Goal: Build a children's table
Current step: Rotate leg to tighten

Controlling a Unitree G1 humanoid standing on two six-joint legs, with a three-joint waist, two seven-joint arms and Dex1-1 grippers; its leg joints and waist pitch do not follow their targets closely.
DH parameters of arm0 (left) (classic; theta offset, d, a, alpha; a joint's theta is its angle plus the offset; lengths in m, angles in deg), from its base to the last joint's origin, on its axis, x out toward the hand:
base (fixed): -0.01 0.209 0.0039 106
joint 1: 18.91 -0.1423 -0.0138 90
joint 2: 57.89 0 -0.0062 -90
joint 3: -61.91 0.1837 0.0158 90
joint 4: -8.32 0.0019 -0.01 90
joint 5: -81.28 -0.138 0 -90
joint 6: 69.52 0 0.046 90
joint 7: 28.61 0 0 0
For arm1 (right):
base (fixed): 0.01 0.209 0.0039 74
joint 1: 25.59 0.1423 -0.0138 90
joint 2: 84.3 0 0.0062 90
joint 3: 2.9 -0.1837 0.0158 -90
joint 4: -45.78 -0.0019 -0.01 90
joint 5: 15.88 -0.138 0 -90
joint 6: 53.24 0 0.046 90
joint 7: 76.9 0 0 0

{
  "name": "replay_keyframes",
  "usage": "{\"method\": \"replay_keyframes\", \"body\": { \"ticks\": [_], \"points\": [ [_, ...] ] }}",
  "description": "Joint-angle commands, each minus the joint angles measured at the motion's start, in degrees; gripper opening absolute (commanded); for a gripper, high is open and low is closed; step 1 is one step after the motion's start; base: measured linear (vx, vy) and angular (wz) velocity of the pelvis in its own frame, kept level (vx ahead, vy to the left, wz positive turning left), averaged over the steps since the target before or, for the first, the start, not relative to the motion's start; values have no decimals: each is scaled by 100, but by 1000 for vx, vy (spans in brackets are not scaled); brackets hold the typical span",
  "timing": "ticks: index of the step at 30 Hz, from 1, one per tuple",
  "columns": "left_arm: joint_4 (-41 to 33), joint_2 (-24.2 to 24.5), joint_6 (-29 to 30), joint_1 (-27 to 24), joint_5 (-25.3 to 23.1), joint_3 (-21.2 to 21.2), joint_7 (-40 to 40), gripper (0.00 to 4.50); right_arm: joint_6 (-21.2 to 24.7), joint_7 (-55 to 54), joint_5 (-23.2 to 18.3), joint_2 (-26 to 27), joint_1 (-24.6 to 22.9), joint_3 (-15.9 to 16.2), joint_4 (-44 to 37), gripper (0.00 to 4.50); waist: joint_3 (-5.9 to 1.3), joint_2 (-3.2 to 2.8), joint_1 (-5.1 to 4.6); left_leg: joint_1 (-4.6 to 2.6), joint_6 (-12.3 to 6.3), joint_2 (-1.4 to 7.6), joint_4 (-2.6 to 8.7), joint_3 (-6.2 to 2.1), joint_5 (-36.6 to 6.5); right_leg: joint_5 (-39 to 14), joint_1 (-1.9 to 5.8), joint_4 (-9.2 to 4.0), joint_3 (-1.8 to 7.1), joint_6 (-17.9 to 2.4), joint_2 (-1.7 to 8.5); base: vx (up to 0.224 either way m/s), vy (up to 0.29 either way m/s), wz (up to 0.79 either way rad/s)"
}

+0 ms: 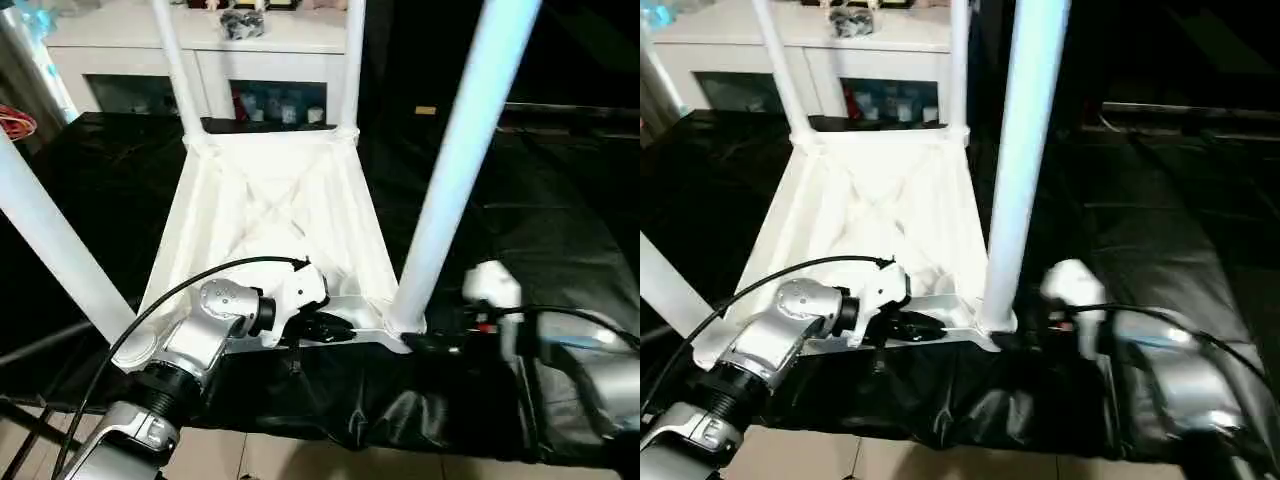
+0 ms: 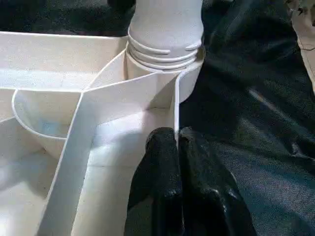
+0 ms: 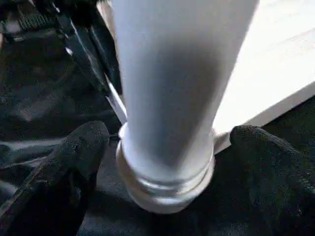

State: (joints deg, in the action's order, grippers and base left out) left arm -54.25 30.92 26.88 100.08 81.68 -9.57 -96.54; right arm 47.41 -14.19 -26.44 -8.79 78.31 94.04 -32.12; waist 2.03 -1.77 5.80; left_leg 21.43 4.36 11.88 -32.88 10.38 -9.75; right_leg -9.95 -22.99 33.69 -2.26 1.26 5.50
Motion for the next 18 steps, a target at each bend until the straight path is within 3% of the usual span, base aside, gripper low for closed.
{"method": "replay_keyframes", "body": {
  "ticks": [1, 3, 4, 9, 10, 11, 18],
  "points": [
    [-51, -72, 77, -99, 133, 35, 45, 0, -2, 26, 47, 17, 84, 55, 27, 429, -338, 146, -5, -42, -493, 87, 317, 25, -996, -893, 255, -317, 111, -1361, 180, 0, 0, 0],
    [-109, -67, 118, -124, 136, 35, 60, 0, -3, 13, 42, 60, 124, 80, 62, 429, -329, 147, 1, -47, -506, 91, 326, 25, -1065, -1023, 255, -326, 109, -1343, 185, 0, 0, 0],
    [-135, -64, 141, -136, 136, 36, 64, 0, -16, 20, 40, 76, 147, 97, 87, 401, -324, 150, 0, -47, -485, 92, 329, 24, -1114, -1117, 256, -335, 112, -1323, 188, 0, 0, 0],
    [-253, -38, 244, -192, 146, 11, 87, 0, -98, 52, 14, 136, 256, 149, 197, 358, -305, 172, -22, -54, -376, 93, 347, 18, -1305, -1493, 237, -365, 121, -1215, 193, 0, 0, 0],
    [-302, -19, 281, -226, 153, 8, 89, 0, -166, 97, 10, 156, 311, 173, 263, 358, -306, 171, -19, -56, -371, 92, 345, 18, -1300, -1485, 238, -366, 123, -1208, 193, 0, 0, 0],
    [-315, -12, 291, -238, 156, 6, 87, 0, -182, 109, 10, 163, 327, 180, 280, 350, -310, 206, -24, -46, -379, 94, 345, 15, -1266, -1448, 244, -352, 121, -1205, 199, 0, 0, 0],
    [-406, 22, 433, -293, 177, -47, 173, 0, -226, 204, 20, 239, 434, 285, 406, 299, -319, 234, -43, -39, -464, 87, 324, 24, -1091, -1199, 246, -320, 119, -1279, 188, 0, 0, 0]
  ]
}}
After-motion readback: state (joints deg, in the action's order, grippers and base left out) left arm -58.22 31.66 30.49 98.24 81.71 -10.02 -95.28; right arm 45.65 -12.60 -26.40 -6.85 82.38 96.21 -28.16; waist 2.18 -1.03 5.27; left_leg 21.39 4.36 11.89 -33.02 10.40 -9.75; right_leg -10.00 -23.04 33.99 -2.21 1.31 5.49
